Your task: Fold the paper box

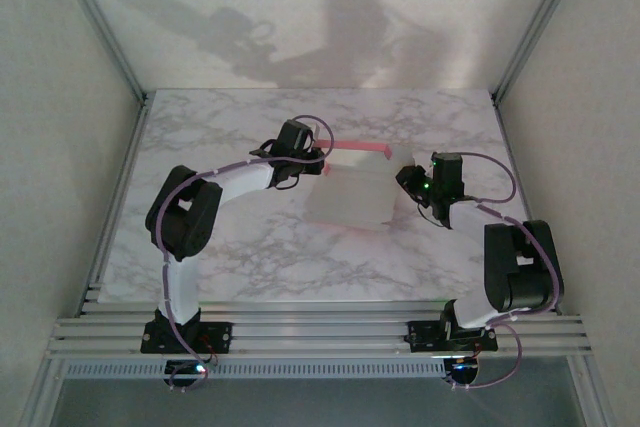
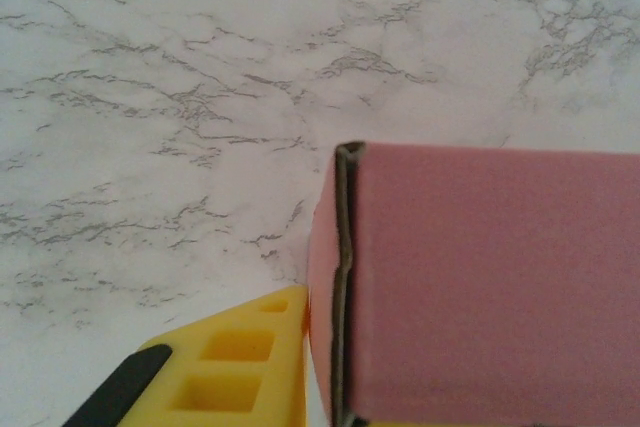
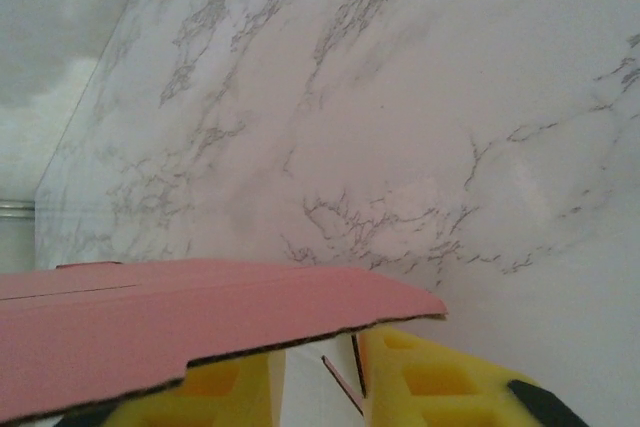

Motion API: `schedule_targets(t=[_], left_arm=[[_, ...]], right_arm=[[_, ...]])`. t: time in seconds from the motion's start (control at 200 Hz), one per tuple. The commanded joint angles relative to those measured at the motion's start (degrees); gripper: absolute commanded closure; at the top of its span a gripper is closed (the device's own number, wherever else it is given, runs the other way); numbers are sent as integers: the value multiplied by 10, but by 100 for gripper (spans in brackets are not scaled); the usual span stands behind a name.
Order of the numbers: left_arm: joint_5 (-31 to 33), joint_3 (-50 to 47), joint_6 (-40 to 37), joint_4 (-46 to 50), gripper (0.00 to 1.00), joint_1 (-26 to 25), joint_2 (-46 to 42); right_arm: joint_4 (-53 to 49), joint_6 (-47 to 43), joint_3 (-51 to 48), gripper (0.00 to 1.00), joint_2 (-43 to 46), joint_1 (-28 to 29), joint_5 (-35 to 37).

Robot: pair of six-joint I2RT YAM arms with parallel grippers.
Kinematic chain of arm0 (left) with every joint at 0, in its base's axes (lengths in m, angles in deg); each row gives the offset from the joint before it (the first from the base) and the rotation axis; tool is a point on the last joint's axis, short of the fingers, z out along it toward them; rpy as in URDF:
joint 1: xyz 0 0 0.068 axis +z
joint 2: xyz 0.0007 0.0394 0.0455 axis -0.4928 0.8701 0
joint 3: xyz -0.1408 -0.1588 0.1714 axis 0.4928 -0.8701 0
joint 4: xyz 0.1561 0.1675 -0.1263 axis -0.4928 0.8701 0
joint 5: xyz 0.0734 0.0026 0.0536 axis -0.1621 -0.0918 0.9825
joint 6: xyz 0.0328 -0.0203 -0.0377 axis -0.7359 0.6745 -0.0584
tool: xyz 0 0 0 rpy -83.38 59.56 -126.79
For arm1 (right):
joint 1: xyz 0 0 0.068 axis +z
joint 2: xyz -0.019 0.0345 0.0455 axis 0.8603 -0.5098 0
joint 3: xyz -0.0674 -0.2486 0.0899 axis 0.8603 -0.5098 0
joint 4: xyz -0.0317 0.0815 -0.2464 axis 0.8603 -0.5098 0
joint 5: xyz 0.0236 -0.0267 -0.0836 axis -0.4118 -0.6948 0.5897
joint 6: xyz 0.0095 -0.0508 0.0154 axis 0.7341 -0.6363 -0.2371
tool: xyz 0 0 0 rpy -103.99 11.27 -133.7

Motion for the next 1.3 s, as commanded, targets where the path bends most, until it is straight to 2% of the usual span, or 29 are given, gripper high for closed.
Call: schedule_targets(t=[0.0, 0.47, 0.586, 0.836, 1.081, 1.291], left_arm=[[14, 15, 4, 17, 85, -6, -1], [6, 21, 6, 19, 85, -12, -2], [-4, 21, 12, 18, 85, -12, -3], [-19, 21, 22, 12, 85, -13, -3], [-19, 22, 21, 15, 85, -18, -2], [-15, 22, 21, 18, 85, -25, 0]], right_arm=[[5, 0, -9, 76, 20, 2, -10], [105, 42, -6, 77, -26, 3, -65], [92, 45, 1, 78, -43, 3, -60], [-35, 9, 56, 77, -73, 22, -9], [-28, 8, 61, 77, -88, 32, 10], [-76, 0, 90, 78, -117, 47, 62]])
